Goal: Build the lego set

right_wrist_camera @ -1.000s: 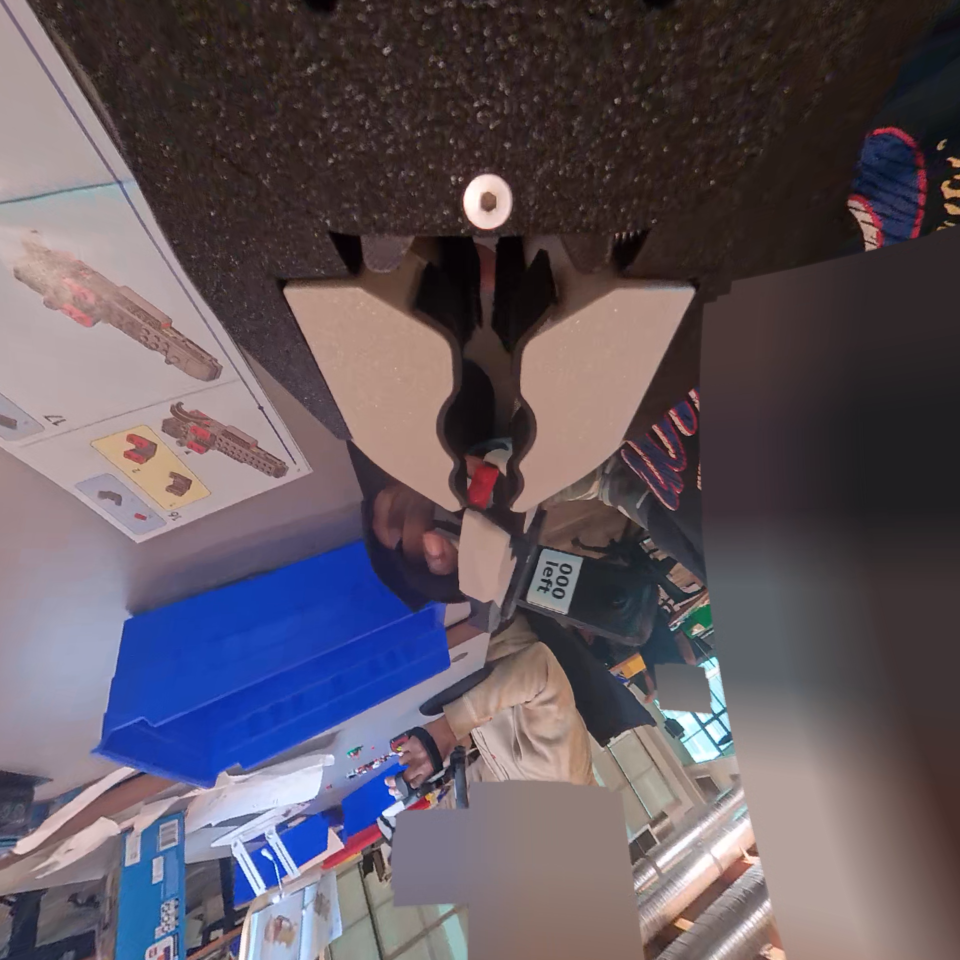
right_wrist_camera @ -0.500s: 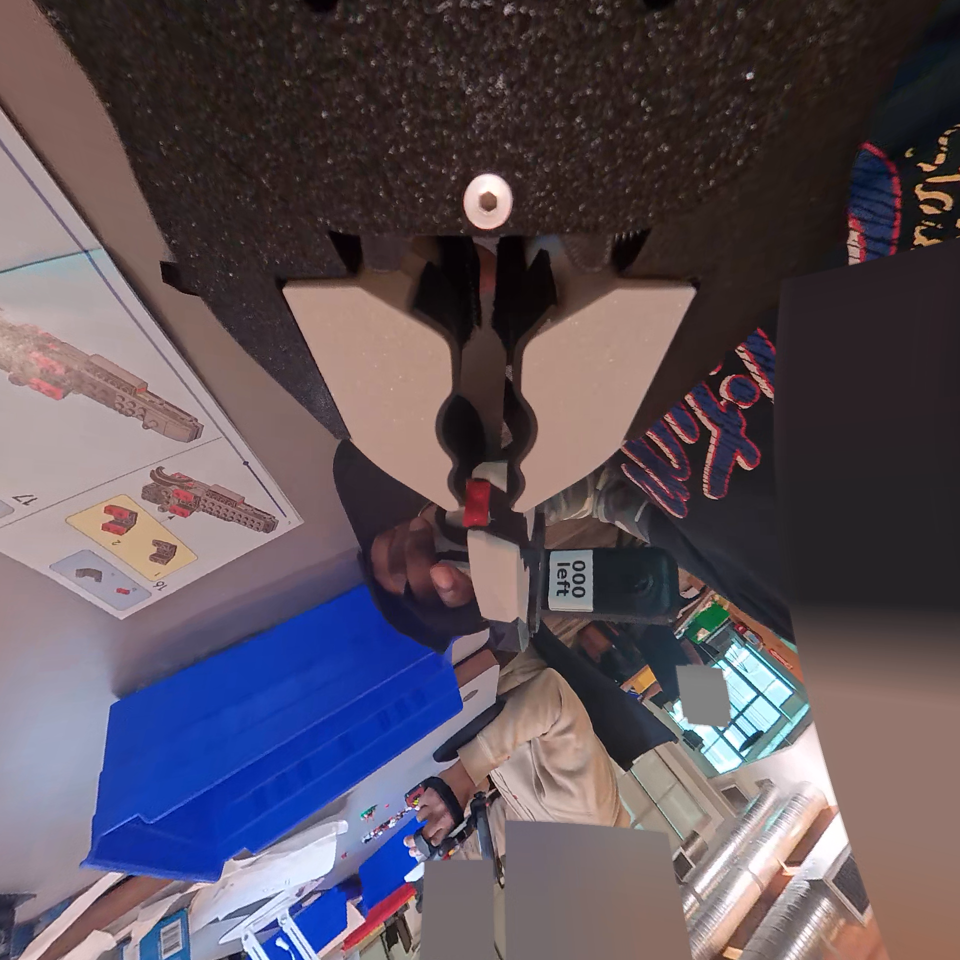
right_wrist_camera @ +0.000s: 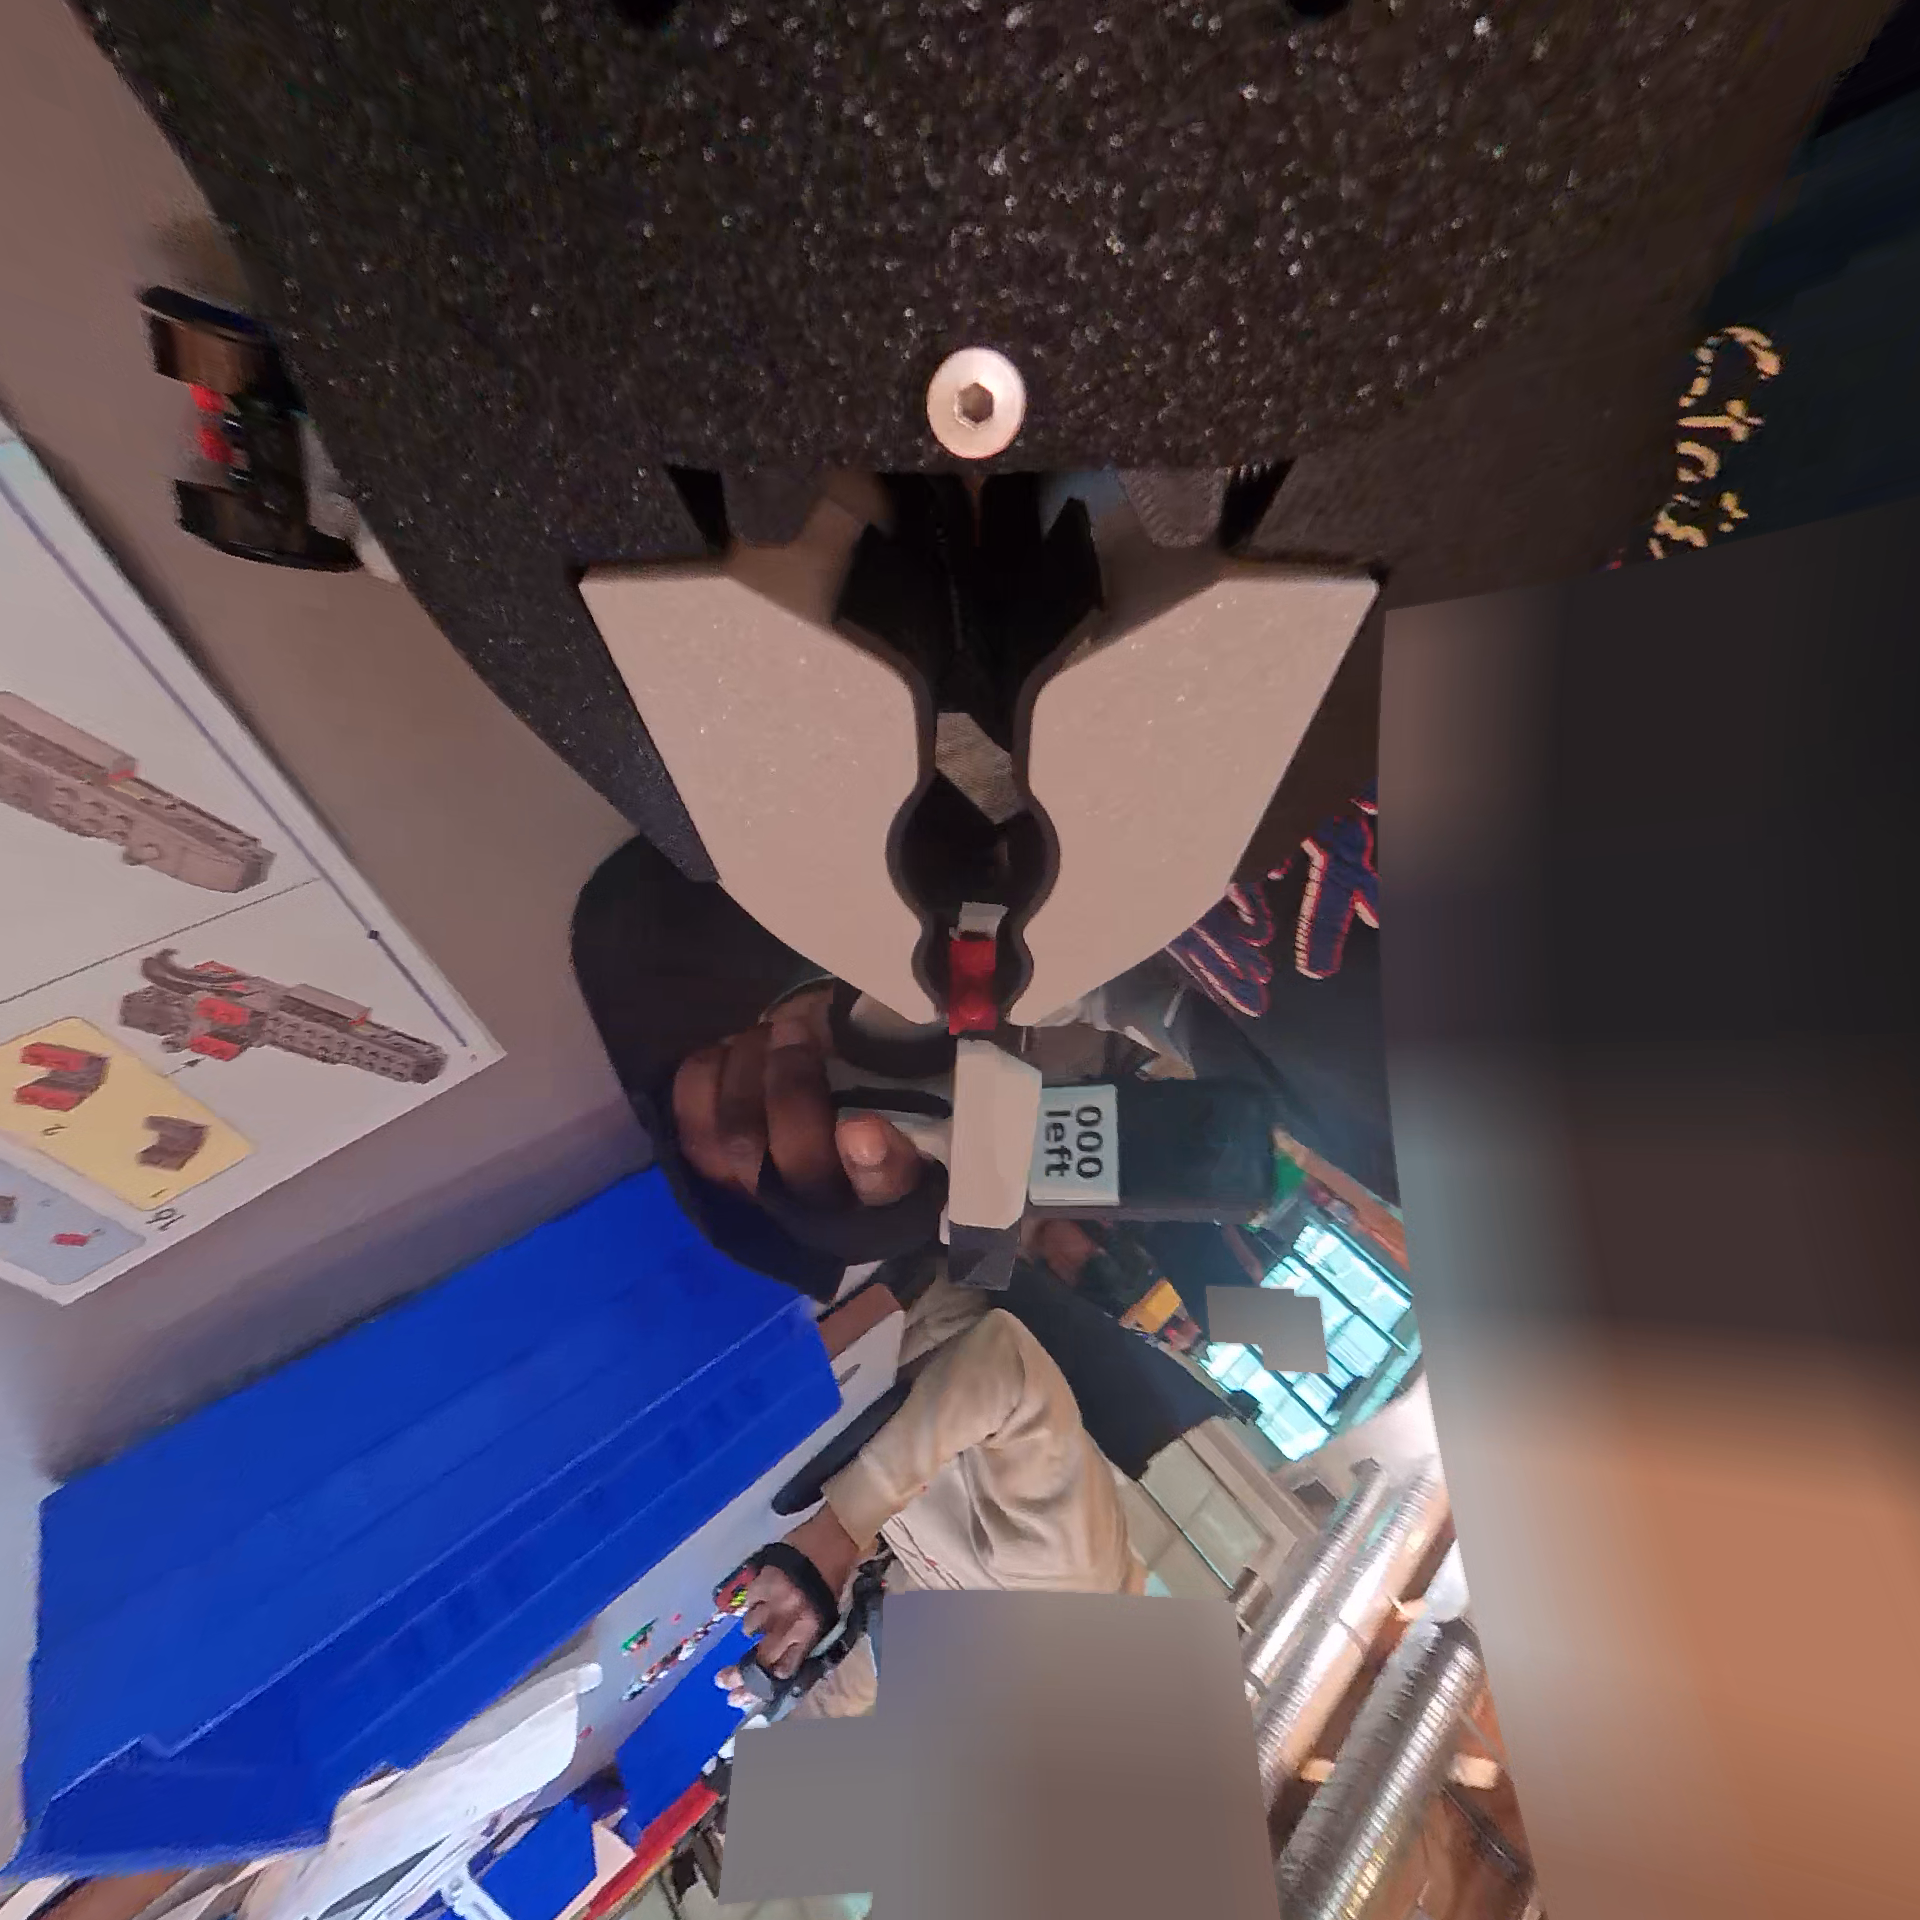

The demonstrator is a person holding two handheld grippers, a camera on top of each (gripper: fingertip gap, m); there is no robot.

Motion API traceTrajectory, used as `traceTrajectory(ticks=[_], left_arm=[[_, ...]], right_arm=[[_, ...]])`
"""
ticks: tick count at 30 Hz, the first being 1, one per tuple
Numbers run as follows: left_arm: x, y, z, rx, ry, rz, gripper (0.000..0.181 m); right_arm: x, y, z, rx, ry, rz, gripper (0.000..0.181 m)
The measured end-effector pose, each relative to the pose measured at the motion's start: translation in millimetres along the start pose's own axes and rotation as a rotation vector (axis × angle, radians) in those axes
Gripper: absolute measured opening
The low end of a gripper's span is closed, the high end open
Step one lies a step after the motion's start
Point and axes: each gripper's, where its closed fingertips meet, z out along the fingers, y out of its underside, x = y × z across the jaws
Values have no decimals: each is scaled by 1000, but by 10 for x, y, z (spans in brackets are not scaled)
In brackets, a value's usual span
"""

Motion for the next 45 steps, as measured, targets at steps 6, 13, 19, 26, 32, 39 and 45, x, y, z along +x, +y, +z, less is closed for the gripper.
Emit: traceTrajectory(ticks=[6, 13, 19, 26, 32, 39, 45], left_arm=[[-9, 262, 44, -134, 69, -354, 32], [296, 727, -24, -466, 240, -613, 41], [716, 913, -61, -655, 434, -594, 36], [727, 904, 43, -598, 477, -563, 20], [681, 755, 113, -483, 557, -628, 6], [706, 945, 140, -526, 719, -660, 60], [899, 1172, 193, -600, 899, -631, 57]], right_arm=[[246, -23, -324, -88, 317, -210, 8], [597, 300, -706, -380, 641, -334, 8], [705, 701, -624, -544, 607, -296, 8], [786, 897, -572, -575, 717, -239, 9], [696, 801, -542, -593, 722, -416, 8], [832, 1122, -661, -712, 720, -372, 9], [993, 1133, -622, -694, 736, -362, 9]])
